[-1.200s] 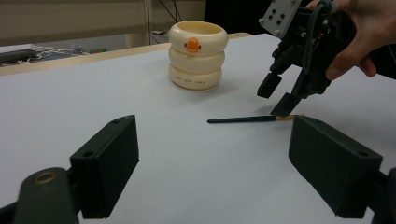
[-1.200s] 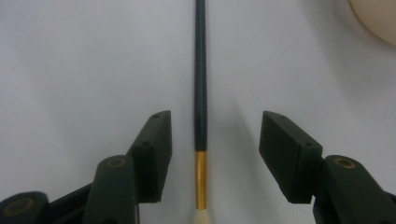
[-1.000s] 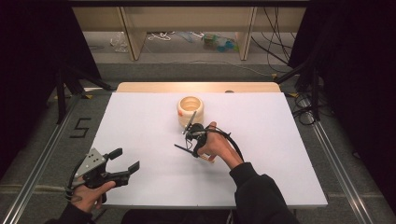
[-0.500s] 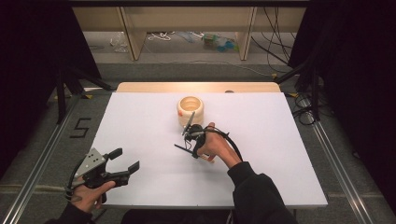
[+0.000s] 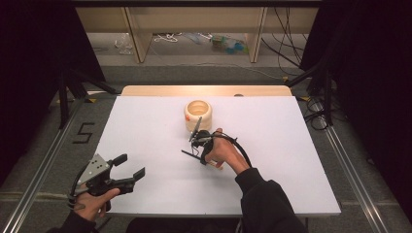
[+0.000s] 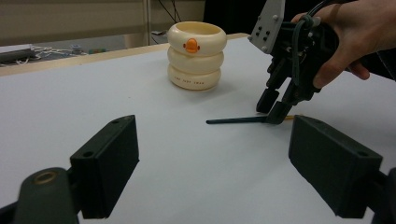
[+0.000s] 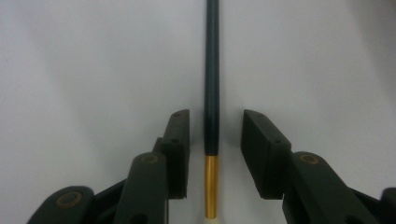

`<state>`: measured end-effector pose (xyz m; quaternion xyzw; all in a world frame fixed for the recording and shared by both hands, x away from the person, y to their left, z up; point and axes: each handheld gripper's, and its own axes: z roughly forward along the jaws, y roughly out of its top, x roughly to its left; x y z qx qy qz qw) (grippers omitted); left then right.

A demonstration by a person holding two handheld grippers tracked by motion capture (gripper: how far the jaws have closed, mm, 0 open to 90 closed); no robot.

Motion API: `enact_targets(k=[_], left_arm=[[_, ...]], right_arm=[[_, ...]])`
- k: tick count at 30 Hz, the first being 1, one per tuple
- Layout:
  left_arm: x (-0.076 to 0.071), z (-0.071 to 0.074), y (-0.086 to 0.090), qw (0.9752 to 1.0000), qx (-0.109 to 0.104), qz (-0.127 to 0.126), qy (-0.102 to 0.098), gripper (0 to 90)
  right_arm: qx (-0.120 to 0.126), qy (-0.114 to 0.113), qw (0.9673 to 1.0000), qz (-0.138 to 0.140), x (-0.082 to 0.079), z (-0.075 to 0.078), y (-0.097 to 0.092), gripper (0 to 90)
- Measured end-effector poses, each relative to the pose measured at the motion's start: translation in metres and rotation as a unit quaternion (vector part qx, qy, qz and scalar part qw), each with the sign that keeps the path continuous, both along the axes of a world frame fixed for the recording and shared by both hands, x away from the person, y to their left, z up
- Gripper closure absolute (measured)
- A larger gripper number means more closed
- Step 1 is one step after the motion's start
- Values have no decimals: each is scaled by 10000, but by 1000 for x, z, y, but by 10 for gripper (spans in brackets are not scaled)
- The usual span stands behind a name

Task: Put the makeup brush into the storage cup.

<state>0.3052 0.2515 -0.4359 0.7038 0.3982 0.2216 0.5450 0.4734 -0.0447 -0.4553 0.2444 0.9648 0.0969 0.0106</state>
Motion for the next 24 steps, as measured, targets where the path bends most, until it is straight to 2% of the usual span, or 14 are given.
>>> enact_targets(k=[4,7,8,9,10,12,14,24], left_arm=[[0,0,0,10000,1,-9,-1,159],[0,0,0,10000,2,-3,2,158],[0,0,0,10000,1,-3,2,159],[0,0,0,10000,2,-1,3,159],[0,0,0,10000,-1,-1,4,158],[0,0,0,10000,-5,-11,1,159],[0,0,0,10000,-4,-10,0,158],[0,0,0,10000,3,-12,-3,158]], right_arm=[[35,0,10000,11,0,0,1,657],[-27,-13,10000,30,1,0,3,668],[-90,-61,9998,165,3,-1,2,673],[-44,-99,9997,214,3,-2,2,674],[-27,-10,10000,90,2,-1,4,681],[-134,-152,9994,284,5,-2,3,696],[-223,-140,9992,302,5,-2,4,721],[-336,-149,9989,302,4,-2,7,772]])
